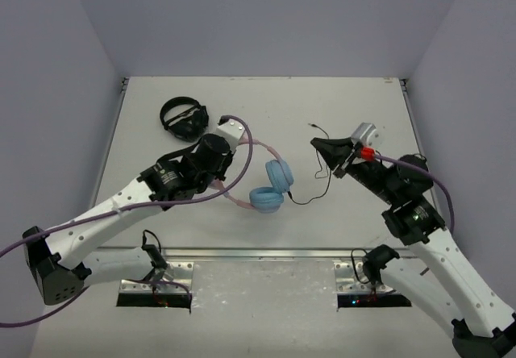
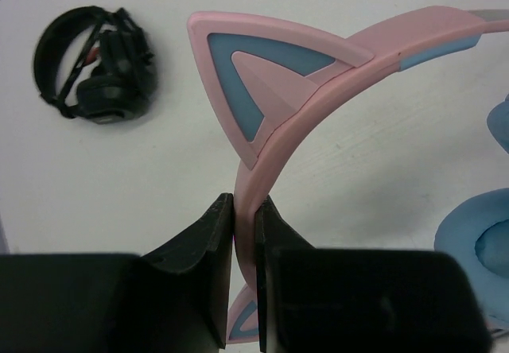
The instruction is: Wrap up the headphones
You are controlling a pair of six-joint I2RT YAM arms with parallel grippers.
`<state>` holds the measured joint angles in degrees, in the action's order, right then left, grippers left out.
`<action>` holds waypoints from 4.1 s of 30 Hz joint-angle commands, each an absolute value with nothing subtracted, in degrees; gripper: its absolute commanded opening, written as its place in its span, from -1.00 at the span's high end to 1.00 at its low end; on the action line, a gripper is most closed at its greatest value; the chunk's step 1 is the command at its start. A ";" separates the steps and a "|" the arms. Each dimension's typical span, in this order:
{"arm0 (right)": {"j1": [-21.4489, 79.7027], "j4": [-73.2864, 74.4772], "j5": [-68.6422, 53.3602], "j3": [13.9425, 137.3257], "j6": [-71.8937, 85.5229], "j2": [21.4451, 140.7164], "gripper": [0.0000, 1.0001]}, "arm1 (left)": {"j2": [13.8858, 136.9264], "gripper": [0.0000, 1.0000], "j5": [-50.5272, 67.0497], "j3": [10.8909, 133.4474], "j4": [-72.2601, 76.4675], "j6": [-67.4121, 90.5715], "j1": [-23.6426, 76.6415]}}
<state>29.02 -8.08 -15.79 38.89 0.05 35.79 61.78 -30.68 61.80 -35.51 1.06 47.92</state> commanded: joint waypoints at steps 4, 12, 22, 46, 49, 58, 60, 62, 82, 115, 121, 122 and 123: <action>31.28 12.30 -22.71 50.62 -2.99 50.34 0.97 | 64.51 0.99 -9.59 62.75 -27.77 -4.39 49.48; 46.92 15.38 10.78 56.33 -0.89 61.16 0.97 | 64.43 0.99 -5.45 62.23 -28.30 -4.57 54.40; 47.37 18.45 28.56 61.96 6.15 67.84 0.98 | 59.25 0.99 -2.55 59.94 -27.69 -4.22 56.95; 38.58 10.91 -2.17 54.41 13.54 66.45 0.97 | 42.10 0.99 -8.26 61.34 -15.39 4.04 56.95; 38.58 2.57 -11.84 49.93 13.80 63.73 0.84 | 42.27 0.99 -7.47 62.57 -14.42 6.15 56.95; 38.58 -35.19 -28.55 37.80 21.09 65.99 0.10 | 43.59 0.99 -10.19 65.65 -9.93 12.39 56.95; 38.58 -39.79 -30.92 37.09 23.62 68.98 0.06 | 43.94 0.99 -12.99 68.36 -10.72 14.23 56.95; 38.58 -47.35 -34.35 36.30 25.48 73.81 0.03 | 44.12 0.99 -15.28 70.48 -11.77 15.29 56.95; 44.20 -66.02 -34.46 20.41 35.61 85.97 0.83 | 65.64 0.99 -73.01 99.83 -29.18 23.03 55.73; 75.41 14.75 22.58 57.82 -10.10 62.75 0.98 | 76.20 0.99 -46.41 71.90 -14.15 18.90 24.17; 74.62 19.15 28.12 67.05 -17.92 64.59 0.97 | 76.46 0.99 -33.94 69.17 -8.44 11.43 24.26; 74.36 20.12 28.65 70.11 -19.15 65.73 0.97 | 76.55 0.99 -31.40 68.73 -8.18 10.47 24.34; 73.83 20.65 29.00 71.35 -19.77 66.09 0.97 | 76.38 0.99 -30.07 68.38 -7.91 9.85 24.35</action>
<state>74.67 18.72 24.97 64.86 -11.57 64.82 78.85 -37.43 68.20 -18.50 12.36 24.64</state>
